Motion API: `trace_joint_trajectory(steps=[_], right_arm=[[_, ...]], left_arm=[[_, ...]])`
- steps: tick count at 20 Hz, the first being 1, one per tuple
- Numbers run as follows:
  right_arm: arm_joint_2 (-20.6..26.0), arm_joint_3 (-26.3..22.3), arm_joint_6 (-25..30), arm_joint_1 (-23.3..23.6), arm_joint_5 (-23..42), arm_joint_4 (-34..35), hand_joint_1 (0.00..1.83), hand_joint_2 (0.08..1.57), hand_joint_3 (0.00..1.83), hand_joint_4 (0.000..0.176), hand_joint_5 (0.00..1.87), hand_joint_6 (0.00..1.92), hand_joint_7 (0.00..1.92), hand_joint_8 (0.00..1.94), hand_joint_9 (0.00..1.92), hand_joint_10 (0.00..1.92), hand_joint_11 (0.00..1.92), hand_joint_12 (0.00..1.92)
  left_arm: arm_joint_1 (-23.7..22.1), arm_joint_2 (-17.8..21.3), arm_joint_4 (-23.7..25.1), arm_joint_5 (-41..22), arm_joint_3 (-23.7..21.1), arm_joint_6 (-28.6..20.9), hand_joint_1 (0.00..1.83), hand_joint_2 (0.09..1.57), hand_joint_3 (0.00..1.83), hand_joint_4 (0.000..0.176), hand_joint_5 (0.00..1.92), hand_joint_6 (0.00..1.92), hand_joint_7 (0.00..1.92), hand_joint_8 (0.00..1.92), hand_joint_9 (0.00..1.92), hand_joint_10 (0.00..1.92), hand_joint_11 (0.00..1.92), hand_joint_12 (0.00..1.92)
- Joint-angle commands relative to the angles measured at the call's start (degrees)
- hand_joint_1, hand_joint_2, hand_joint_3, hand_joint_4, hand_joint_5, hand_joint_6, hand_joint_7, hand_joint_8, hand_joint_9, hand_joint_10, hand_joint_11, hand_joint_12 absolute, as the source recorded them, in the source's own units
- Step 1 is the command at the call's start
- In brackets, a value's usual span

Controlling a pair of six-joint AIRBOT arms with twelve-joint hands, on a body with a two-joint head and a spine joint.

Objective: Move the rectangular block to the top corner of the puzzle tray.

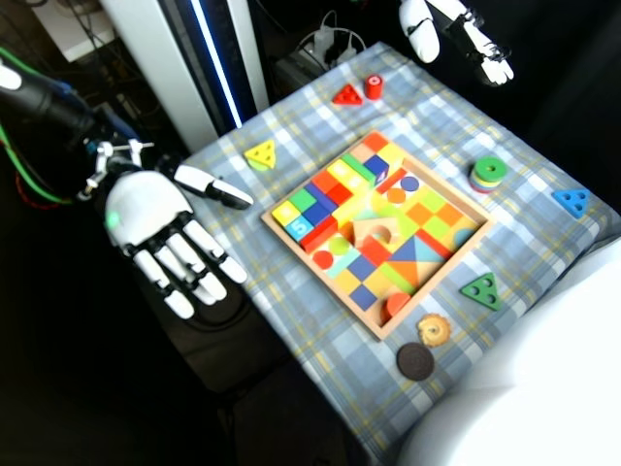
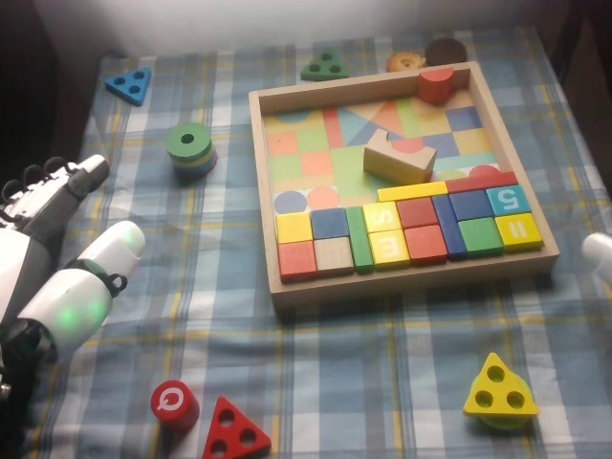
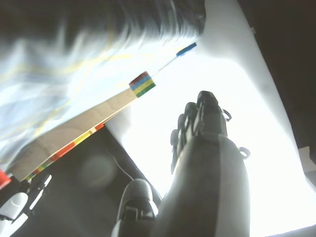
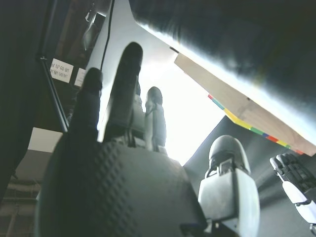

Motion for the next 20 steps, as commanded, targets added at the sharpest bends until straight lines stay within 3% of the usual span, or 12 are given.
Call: trace_joint_trajectory(steps=[1, 2, 4, 6, 9, 10, 11, 13, 15, 17, 18, 20], right_arm=[[0.55, 0.03, 0.23, 0.42, 6.25, -2.11, 0.00, 1.24, 0.02, 0.062, 0.22, 0.00, 0.21, 0.00, 0.11, 0.00, 0.00, 0.35], [0.81, -0.14, 0.23, 0.42, 6.24, -2.36, 0.00, 1.23, 0.00, 0.076, 0.22, 0.00, 0.20, 0.00, 0.10, 0.00, 0.00, 0.32], [1.94, -0.48, 0.23, 0.41, 6.18, -3.43, 0.00, 1.23, 0.00, 0.060, 0.22, 0.00, 0.23, 0.00, 0.14, 0.01, 0.00, 0.38], [3.06, -0.68, 0.24, 0.41, 6.13, -4.73, 0.00, 1.25, 0.00, 0.038, 0.23, 0.00, 0.20, 0.00, 0.14, 0.00, 0.00, 0.34], [6.29, -0.62, 4.00, 0.37, 5.84, -8.62, 0.00, 1.26, 0.01, 0.069, 0.21, 0.00, 0.16, 0.00, 0.11, 0.00, 0.00, 0.27], [7.83, 0.51, 8.47, 0.03, 5.30, -11.01, 0.00, 1.20, 0.01, 0.092, 0.23, 0.01, 0.16, 0.00, 0.11, 0.00, 0.00, 0.60], [8.76, 1.45, 11.93, -0.05, 4.74, -12.43, 0.00, 1.20, 0.01, 0.066, 0.24, 0.00, 0.17, 0.00, 0.14, 0.01, 0.00, 0.66], [11.30, 3.65, 17.18, -0.01, 1.81, -16.44, 0.07, 1.26, 0.01, 0.052, 0.21, 0.00, 0.15, 0.00, 0.11, 0.01, 0.00, 0.43], [14.24, 4.27, 17.35, 1.24, -1.43, -19.80, 0.29, 1.25, 0.00, 0.049, 0.21, 0.00, 0.21, 0.01, 0.19, 0.02, 0.00, 0.72], [16.80, 5.40, 19.80, 2.68, -4.87, -23.69, 0.43, 1.22, 0.00, 0.045, 0.21, 0.00, 0.24, 0.01, 0.20, 0.02, 0.00, 0.76], [17.61, 6.62, 23.23, 3.35, -6.49, -25.76, 0.58, 1.21, 0.00, 0.006, 0.19, 0.00, 0.24, 0.01, 0.27, 0.04, 0.00, 0.83], [19.10, 9.70, 31.12, 4.28, -9.15, -29.85, 0.77, 1.23, 0.00, 0.000, 0.15, 0.00, 0.36, 0.03, 0.44, 0.08, 0.00, 1.11]], left_arm=[[-0.49, 0.46, 2.70, -6.78, 0.02, -0.26, 0.15, 1.39, 0.00, 0.047, 0.32, 0.00, 0.24, 0.00, 0.17, 0.02, 0.00, 0.29], [-0.49, 0.46, 2.67, -6.78, 0.00, -0.26, 0.16, 1.39, 0.00, 0.050, 0.32, 0.00, 0.24, 0.00, 0.17, 0.01, 0.00, 0.27], [-0.38, 0.50, 2.55, -6.78, -0.12, -0.26, 0.16, 1.40, 0.00, 0.030, 0.32, 0.00, 0.23, 0.00, 0.16, 0.00, 0.00, 0.22], [-0.37, 0.51, 2.54, -6.78, -0.16, -0.26, 0.18, 1.39, 0.00, 0.036, 0.32, 0.00, 0.25, 0.01, 0.18, 0.01, 0.00, 0.23], [-0.40, 0.50, 2.59, -6.75, -0.17, -0.25, 0.17, 1.38, 0.00, 0.035, 0.34, 0.00, 0.27, 0.00, 0.20, 0.01, 0.00, 0.32], [-0.42, 0.50, 2.59, -6.73, -0.14, -0.25, 0.15, 1.39, 0.00, 0.049, 0.35, 0.00, 0.26, 0.00, 0.18, 0.00, 0.00, 0.28], [-0.42, 0.47, 2.58, -6.74, -0.10, -0.25, 0.14, 1.39, 0.00, 0.052, 0.36, 0.00, 0.27, 0.00, 0.18, 0.00, 0.00, 0.30], [-0.41, 0.40, 2.54, -6.67, 0.05, -0.25, 0.11, 1.40, 0.00, 0.062, 0.34, 0.00, 0.25, 0.00, 0.16, 0.00, 0.00, 0.23], [-0.40, 0.30, 2.51, -6.29, 0.22, -0.25, 0.09, 1.40, 0.00, 0.066, 0.34, 0.00, 0.25, 0.00, 0.17, 0.00, 0.00, 0.35], [-0.39, 0.16, 2.51, -5.83, 0.34, -0.25, 0.10, 1.39, 0.00, 0.047, 0.34, 0.00, 0.24, 0.00, 0.17, 0.00, 0.00, 0.28], [-0.37, 0.12, 2.51, -5.63, 0.37, -0.25, 0.12, 1.40, 0.00, 0.039, 0.34, 0.00, 0.24, 0.00, 0.16, 0.00, 0.00, 0.23], [-0.35, -0.12, 2.51, -5.17, 0.60, -0.25, 0.13, 1.41, 0.00, 0.036, 0.35, 0.00, 0.25, 0.00, 0.16, 0.00, 0.00, 0.24]])
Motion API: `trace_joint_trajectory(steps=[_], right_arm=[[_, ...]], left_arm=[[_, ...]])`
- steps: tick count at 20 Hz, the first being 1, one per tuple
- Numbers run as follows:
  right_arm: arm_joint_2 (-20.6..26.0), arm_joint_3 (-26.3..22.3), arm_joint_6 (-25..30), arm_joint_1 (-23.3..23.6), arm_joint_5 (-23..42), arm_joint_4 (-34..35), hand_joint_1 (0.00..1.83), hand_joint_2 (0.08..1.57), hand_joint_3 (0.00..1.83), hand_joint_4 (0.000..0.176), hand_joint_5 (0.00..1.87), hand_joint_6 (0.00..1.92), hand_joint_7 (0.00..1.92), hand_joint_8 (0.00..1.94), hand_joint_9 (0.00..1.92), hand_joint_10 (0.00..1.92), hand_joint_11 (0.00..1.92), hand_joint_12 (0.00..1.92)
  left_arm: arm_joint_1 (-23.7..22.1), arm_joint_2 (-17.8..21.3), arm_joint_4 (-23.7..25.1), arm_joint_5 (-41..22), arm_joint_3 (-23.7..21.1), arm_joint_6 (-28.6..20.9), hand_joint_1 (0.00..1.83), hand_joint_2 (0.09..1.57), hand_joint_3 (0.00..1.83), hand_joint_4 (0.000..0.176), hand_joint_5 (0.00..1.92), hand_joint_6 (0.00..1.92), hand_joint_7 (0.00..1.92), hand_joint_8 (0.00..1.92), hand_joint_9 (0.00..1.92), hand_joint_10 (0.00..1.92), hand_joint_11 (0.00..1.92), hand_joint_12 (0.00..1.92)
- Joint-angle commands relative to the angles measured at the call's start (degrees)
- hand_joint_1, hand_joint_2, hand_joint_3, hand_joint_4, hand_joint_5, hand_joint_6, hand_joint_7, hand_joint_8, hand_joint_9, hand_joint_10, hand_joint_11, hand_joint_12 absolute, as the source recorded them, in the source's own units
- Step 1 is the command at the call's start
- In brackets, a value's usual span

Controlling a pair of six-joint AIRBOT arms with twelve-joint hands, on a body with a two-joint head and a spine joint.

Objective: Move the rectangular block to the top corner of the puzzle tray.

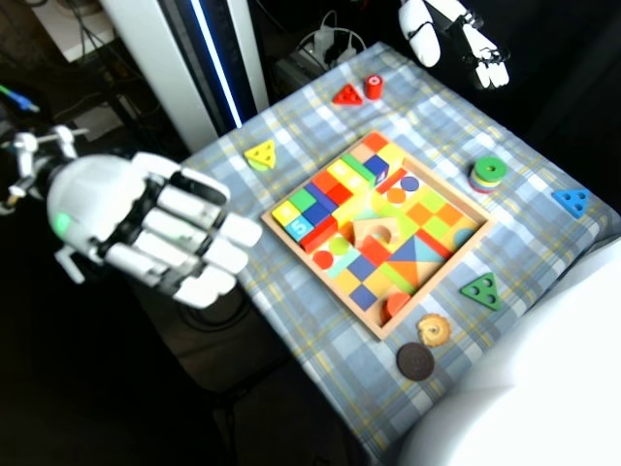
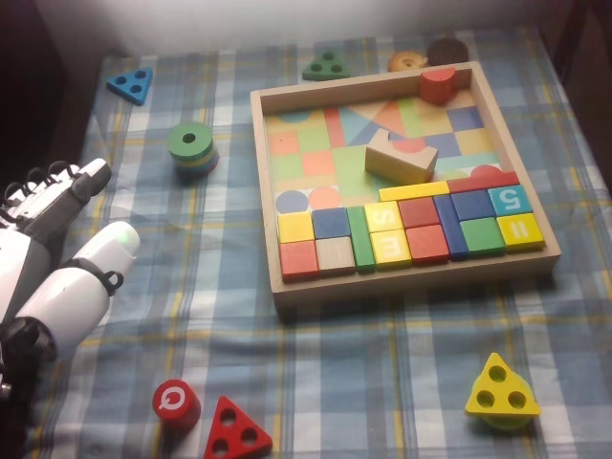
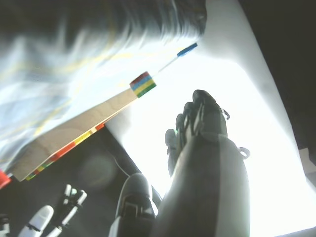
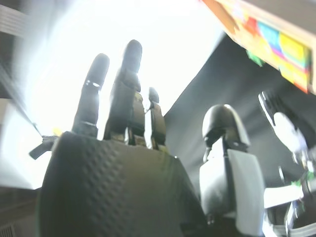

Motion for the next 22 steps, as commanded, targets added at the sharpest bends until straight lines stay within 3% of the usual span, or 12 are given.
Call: trace_joint_trajectory(steps=[1, 2, 3, 4, 5, 6, 7, 9, 11, 14, 16, 22], right_arm=[[0.84, 1.68, 2.81, 1.53, 3.62, 0.27, 0.83, 1.22, 0.00, 0.000, 0.18, 0.01, 0.52, 0.07, 0.60, 0.15, 0.11, 1.35], [1.17, 3.25, 5.27, 3.24, 1.35, -1.88, 0.87, 1.21, 0.00, 0.000, 0.23, 0.01, 0.73, 0.28, 0.72, 0.74, 0.44, 1.61], [1.18, 5.74, 8.97, 5.98, -2.32, -5.27, 0.97, 1.18, 0.00, 0.000, 0.30, 0.01, 0.75, 1.09, 0.90, 1.59, 0.87, 1.86], [1.01, 7.60, 12.06, 8.51, -4.94, -8.14, 1.04, 1.16, 0.00, 0.000, 0.32, 0.01, 0.78, 1.56, 1.02, 1.86, 1.07, 1.91], [0.39, 10.04, 16.85, 12.27, -8.33, -12.40, 1.13, 1.14, 0.00, 0.000, 0.33, 0.01, 0.93, 1.87, 1.18, 1.91, 1.21, 1.92], [-0.66, 12.98, 20.64, 18.35, -14.26, -19.84, 1.23, 1.10, 0.00, 0.000, 0.37, 0.02, 1.22, 1.94, 1.45, 1.92, 1.47, 1.92], [-0.84, 13.30, 20.90, 19.59, -15.34, -21.26, 1.23, 1.10, 0.00, 0.000, 0.37, 0.02, 1.22, 1.94, 1.45, 1.92, 1.47, 1.92], [-2.41, 15.17, 23.22, 28.29, -23.16, -31.62, 1.30, 1.08, 0.00, 0.000, 0.43, 0.03, 1.39, 1.94, 1.60, 1.92, 1.63, 1.92], [-5.52, 18.40, 32.21, 36.23, -29.04, -45.18, 1.36, 1.11, 0.00, 0.000, 0.46, 0.02, 1.44, 1.94, 1.63, 1.92, 1.66, 1.92], [-10.87, 23.16, 46.44, 42.06, -32.08, -62.37, 1.63, 1.14, 0.01, 0.000, 0.40, 0.01, 1.40, 1.94, 1.60, 1.92, 1.64, 1.92], [-12.59, 23.88, 50.08, 45.26, -33.96, -71.22, 1.74, 1.12, 0.00, 0.000, 0.48, 0.03, 1.47, 1.94, 1.63, 1.92, 1.67, 1.92], [-15.02, 25.46, 60.38, 52.86, -36.29, -89.54, 1.62, 1.13, 0.00, 0.000, 0.58, 0.02, 1.46, 1.94, 1.58, 1.92, 1.60, 1.92]], left_arm=[[-0.36, -0.18, 2.78, -5.59, 0.46, -0.27, 0.11, 1.41, 0.00, 0.035, 0.34, 0.00, 0.24, 0.00, 0.16, 0.00, 0.00, 0.26], [-0.37, -0.19, 2.79, -5.34, 0.53, -0.27, 0.08, 1.41, 0.00, 0.034, 0.33, 0.00, 0.23, 0.00, 0.15, 0.00, 0.00, 0.21], [-0.36, -0.20, 2.75, -5.15, 0.66, -0.27, 0.11, 1.41, 0.00, 0.028, 0.34, 0.00, 0.23, 0.00, 0.15, 0.01, 0.00, 0.19], [-0.35, -0.24, 2.74, -5.05, 0.72, -0.27, 0.10, 1.41, 0.00, 0.023, 0.34, 0.00, 0.24, 0.00, 0.16, 0.01, 0.00, 0.23], [-0.33, -0.24, 2.74, -4.95, 0.72, -0.27, 0.11, 1.40, 0.00, 0.022, 0.34, 0.00, 0.24, 0.00, 0.16, 0.00, 0.00, 0.27], [-0.29, -0.25, 2.74, -4.74, 0.75, -0.27, 0.10, 1.41, 0.00, 0.024, 0.33, 0.00, 0.24, 0.00, 0.16, 0.00, 0.00, 0.28], [-0.28, -0.26, 2.74, -4.66, 0.77, -0.27, 0.10, 1.41, 0.00, 0.024, 0.33, 0.00, 0.24, 0.00, 0.16, 0.00, 0.00, 0.28], [-0.22, -0.40, 2.72, -4.46, 0.90, -0.27, 0.10, 1.41, 0.00, 0.007, 0.34, 0.00, 0.25, 0.00, 0.18, 0.01, 0.00, 0.36], [-0.04, -0.44, 2.72, -4.59, 0.92, -0.27, 0.09, 1.41, 0.00, 0.031, 0.32, 0.00, 0.24, 0.00, 0.17, 0.00, 0.00, 0.32], [0.00, -0.38, 2.68, -4.38, 0.98, -0.27, 0.12, 1.41, 0.00, 0.027, 0.33, 0.00, 0.24, 0.00, 0.16, 0.00, 0.00, 0.30], [-0.02, -0.39, 2.79, -4.07, 1.05, -0.27, 0.12, 1.40, 0.00, 0.019, 0.33, 0.00, 0.25, 0.00, 0.18, 0.00, 0.00, 0.40], [-0.06, -0.30, 3.24, -2.92, 1.19, -0.27, 0.11, 1.41, 0.00, 0.013, 0.33, 0.00, 0.26, 0.00, 0.18, 0.00, 0.00, 0.28]])
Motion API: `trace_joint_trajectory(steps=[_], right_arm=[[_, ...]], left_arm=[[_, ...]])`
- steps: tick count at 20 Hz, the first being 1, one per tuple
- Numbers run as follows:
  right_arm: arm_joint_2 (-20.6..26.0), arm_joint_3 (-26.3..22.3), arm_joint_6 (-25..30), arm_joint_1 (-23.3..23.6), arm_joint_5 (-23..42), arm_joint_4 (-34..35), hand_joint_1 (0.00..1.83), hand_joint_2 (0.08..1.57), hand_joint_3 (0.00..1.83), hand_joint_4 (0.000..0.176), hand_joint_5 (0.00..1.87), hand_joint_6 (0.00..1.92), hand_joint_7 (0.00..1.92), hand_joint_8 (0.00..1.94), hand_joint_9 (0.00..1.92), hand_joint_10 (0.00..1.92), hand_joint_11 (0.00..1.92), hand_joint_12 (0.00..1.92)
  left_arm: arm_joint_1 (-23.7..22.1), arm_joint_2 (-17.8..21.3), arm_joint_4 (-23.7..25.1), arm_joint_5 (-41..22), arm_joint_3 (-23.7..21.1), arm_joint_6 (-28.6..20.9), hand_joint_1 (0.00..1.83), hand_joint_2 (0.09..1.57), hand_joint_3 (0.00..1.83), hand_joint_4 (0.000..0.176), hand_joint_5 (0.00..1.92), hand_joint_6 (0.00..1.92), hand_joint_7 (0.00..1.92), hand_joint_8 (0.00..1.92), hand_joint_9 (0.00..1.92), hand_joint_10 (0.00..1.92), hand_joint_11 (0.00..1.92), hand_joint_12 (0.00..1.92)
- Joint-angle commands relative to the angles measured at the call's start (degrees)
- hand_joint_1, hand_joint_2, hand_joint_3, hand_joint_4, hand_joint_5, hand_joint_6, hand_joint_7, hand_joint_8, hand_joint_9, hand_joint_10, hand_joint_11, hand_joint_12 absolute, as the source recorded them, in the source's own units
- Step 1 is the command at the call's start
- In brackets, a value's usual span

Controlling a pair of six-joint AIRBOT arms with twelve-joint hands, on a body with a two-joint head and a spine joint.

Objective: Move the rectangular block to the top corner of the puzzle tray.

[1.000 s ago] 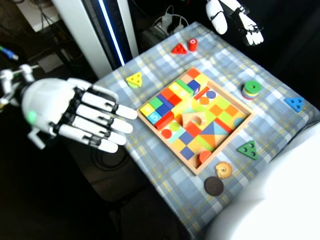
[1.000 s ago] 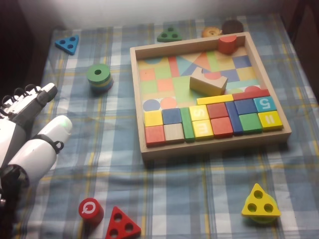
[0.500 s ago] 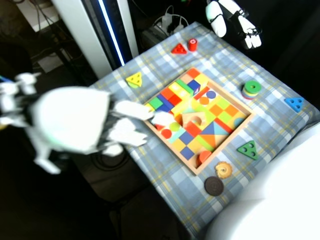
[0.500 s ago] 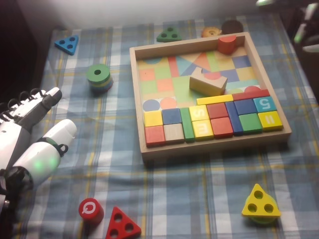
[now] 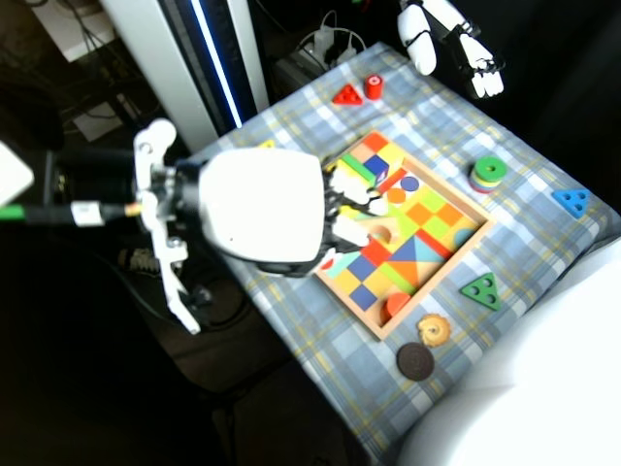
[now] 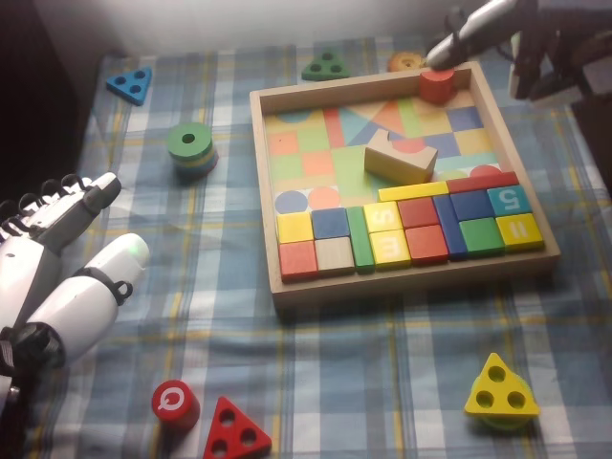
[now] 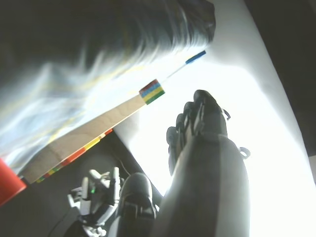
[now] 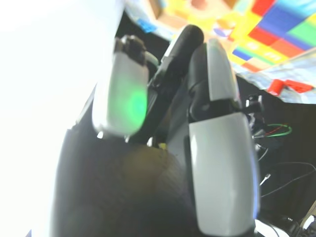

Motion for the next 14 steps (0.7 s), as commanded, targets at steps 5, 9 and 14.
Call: trace_joint_trajectory(steps=[5, 9, 14], right_arm=[[-1.59, 1.13, 3.51, 3.14, 1.44, -3.43, 1.64, 1.15, 0.01, 0.000, 0.55, 0.01, 1.42, 1.94, 1.59, 1.92, 1.61, 1.92], [-4.33, 3.08, 5.33, 3.41, 1.63, -6.59, 1.54, 1.08, 0.29, 0.000, 0.23, 0.00, 0.99, 1.94, 1.44, 1.92, 1.47, 1.92], [-7.16, 5.42, 5.75, 3.39, 1.92, -7.66, 1.43, 1.22, 0.03, 0.000, 0.40, 0.02, 1.38, 1.94, 1.45, 1.92, 1.48, 1.92]], left_arm=[[-0.33, 0.21, 3.25, -5.01, 0.56, -0.27, 0.14, 1.40, 0.00, 0.020, 0.34, 0.00, 0.27, 0.00, 0.19, 0.00, 0.00, 0.32], [-0.48, 0.36, 3.37, -4.71, 0.56, -0.27, 0.13, 1.41, 0.00, 0.040, 0.33, 0.00, 0.23, 0.00, 0.15, 0.00, 0.00, 0.25], [-0.67, 0.62, 3.68, -4.40, 0.48, -0.27, 0.12, 1.41, 0.00, 0.029, 0.33, 0.00, 0.24, 0.00, 0.16, 0.00, 0.00, 0.16]])
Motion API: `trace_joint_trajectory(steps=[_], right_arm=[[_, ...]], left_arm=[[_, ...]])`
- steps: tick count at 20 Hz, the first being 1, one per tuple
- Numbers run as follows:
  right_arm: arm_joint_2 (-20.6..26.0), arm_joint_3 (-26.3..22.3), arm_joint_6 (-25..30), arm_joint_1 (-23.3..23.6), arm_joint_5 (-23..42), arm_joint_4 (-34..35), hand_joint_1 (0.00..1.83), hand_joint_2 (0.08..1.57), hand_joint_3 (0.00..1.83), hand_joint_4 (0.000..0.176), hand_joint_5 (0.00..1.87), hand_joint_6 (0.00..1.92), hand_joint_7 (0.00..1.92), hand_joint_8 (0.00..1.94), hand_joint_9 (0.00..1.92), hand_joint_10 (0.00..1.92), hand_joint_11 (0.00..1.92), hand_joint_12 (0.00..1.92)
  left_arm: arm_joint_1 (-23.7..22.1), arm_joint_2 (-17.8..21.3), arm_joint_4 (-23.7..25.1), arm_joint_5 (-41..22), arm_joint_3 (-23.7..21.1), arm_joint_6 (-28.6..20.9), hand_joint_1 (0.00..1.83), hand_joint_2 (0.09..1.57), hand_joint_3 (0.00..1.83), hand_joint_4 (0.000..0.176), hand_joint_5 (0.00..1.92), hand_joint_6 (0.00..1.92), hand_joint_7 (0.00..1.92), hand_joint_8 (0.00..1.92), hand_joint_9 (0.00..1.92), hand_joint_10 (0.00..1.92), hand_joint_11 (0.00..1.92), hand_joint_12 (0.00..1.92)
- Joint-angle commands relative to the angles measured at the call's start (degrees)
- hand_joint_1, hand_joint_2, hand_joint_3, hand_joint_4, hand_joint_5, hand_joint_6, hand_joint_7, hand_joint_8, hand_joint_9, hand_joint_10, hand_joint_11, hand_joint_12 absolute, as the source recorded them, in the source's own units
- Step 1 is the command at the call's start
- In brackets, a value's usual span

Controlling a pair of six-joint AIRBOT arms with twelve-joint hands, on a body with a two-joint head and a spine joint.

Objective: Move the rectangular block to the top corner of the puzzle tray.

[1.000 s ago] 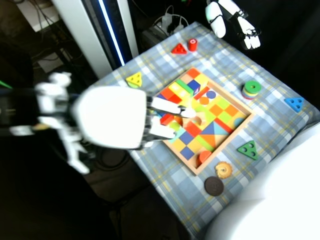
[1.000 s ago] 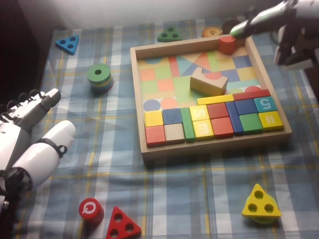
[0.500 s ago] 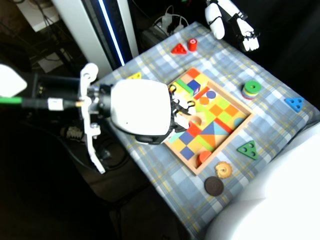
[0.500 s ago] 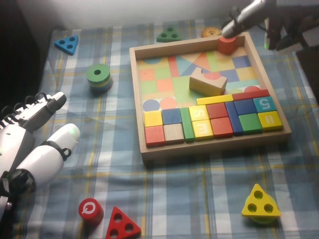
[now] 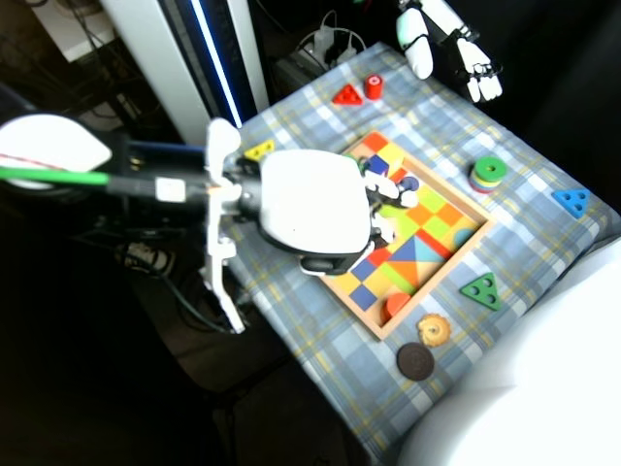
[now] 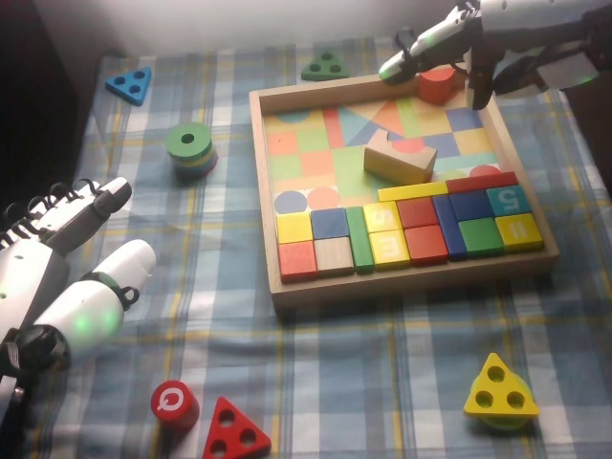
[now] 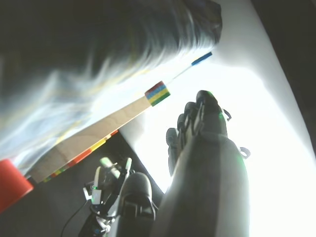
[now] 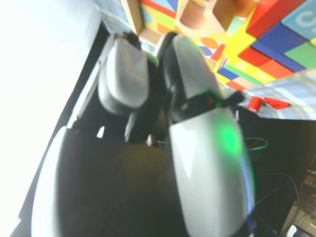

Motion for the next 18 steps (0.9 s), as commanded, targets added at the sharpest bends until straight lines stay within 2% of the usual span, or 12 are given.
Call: trace_joint_trajectory(steps=[1, 2, 5, 7, 8, 10, 11, 14, 15, 17, 18], right_arm=[[-0.34, 0.37, 0.22, 0.87, 0.61, 2.43, 1.41, 1.23, 0.03, 0.000, 0.39, 0.01, 1.36, 1.94, 1.47, 1.92, 1.49, 1.92], [-0.48, 0.59, 0.33, 0.86, 0.61, 2.16, 1.48, 1.22, 0.01, 0.000, 0.47, 0.03, 1.39, 1.94, 1.51, 1.92, 1.55, 1.92], [-0.57, 0.65, 1.15, 0.84, 0.61, 1.26, 1.45, 1.23, 0.01, 0.000, 0.49, 0.02, 1.42, 1.94, 1.54, 1.92, 1.57, 1.92], [-0.57, 0.70, 1.15, 0.84, 0.61, 1.13, 1.43, 1.23, 0.01, 0.000, 0.46, 0.00, 1.38, 1.94, 1.50, 1.92, 1.53, 1.92], [-0.62, 0.67, 1.18, 0.84, 0.62, 0.88, 1.42, 1.23, 0.01, 0.000, 0.46, 0.01, 1.36, 1.94, 1.49, 1.92, 1.52, 1.92], [-0.86, 0.65, 1.25, 0.69, 0.63, 0.67, 1.39, 1.23, 0.01, 0.000, 0.49, 0.01, 1.37, 1.94, 1.50, 1.92, 1.52, 1.92], [-1.01, 0.57, 1.25, 0.48, 0.65, 0.28, 1.44, 1.22, 0.00, 0.000, 0.52, 0.02, 1.38, 1.94, 1.51, 1.92, 1.54, 1.92], [-1.24, 0.46, 1.29, 0.40, 0.66, -0.70, 1.48, 1.22, 0.00, 0.000, 0.53, 0.01, 1.36, 1.94, 1.49, 1.92, 1.54, 1.92], [-1.40, 0.48, 1.29, 0.17, 0.65, -0.79, 1.50, 1.22, 0.00, 0.000, 0.53, 0.01, 1.34, 1.94, 1.48, 1.92, 1.53, 1.92], [-1.71, 0.39, 1.29, -0.63, 0.65, -1.08, 1.50, 1.22, 0.00, 0.000, 0.55, 0.00, 1.23, 1.94, 1.41, 1.92, 1.47, 1.92], [-1.76, 0.32, 1.29, -0.86, 0.65, -1.08, 1.50, 1.22, 0.00, 0.000, 0.55, 0.00, 1.23, 1.94, 1.41, 1.92, 1.47, 1.92]], left_arm=[[-0.67, 0.47, 2.74, -6.22, 0.14, -0.25, 0.13, 1.41, 0.00, 0.032, 0.34, 0.00, 0.24, 0.00, 0.16, 0.00, 0.00, 0.17], [-0.66, 0.46, 2.74, -6.14, 0.15, -0.25, 0.15, 1.41, 0.00, 0.021, 0.36, 0.00, 0.26, 0.00, 0.19, 0.01, 0.00, 0.25], [-0.68, 0.50, 2.83, -6.02, 0.03, -0.25, 0.17, 1.41, 0.00, 0.021, 0.35, 0.00, 0.25, 0.00, 0.17, 0.00, 0.00, 0.23], [-0.68, 0.52, 2.83, -6.01, 0.05, -0.25, 0.16, 1.41, 0.00, 0.028, 0.34, 0.00, 0.25, 0.00, 0.17, 0.00, 0.00, 0.23], [-0.71, 0.52, 2.90, -6.00, 0.06, -0.25, 0.15, 1.41, 0.00, 0.034, 0.34, 0.00, 0.24, 0.00, 0.16, 0.00, 0.00, 0.16], [-0.78, 0.52, 2.93, -5.96, 0.08, -0.25, 0.15, 1.41, 0.00, 0.031, 0.34, 0.00, 0.24, 0.00, 0.16, 0.00, 0.00, 0.18], [-0.78, 0.53, 2.93, -5.83, 0.10, -0.25, 0.15, 1.41, 0.00, 0.035, 0.33, 0.00, 0.24, 0.00, 0.16, 0.00, 0.00, 0.18], [-0.88, 0.67, 3.13, -5.69, 0.08, -0.25, 0.15, 1.41, 0.00, 0.033, 0.33, 0.00, 0.24, 0.00, 0.16, 0.00, 0.00, 0.17], [-0.89, 0.67, 3.11, -5.71, 0.06, -0.25, 0.13, 1.41, 0.00, 0.036, 0.34, 0.00, 0.24, 0.00, 0.17, 0.00, 0.00, 0.15], [-0.88, 0.69, 3.09, -5.72, -0.02, -0.25, 0.12, 1.40, 0.00, 0.052, 0.33, 0.00, 0.24, 0.00, 0.17, 0.00, 0.00, 0.19], [-0.88, 0.68, 3.08, -5.72, -0.01, -0.26, 0.12, 1.40, 0.00, 0.052, 0.33, 0.00, 0.24, 0.00, 0.17, 0.00, 0.00, 0.19]])
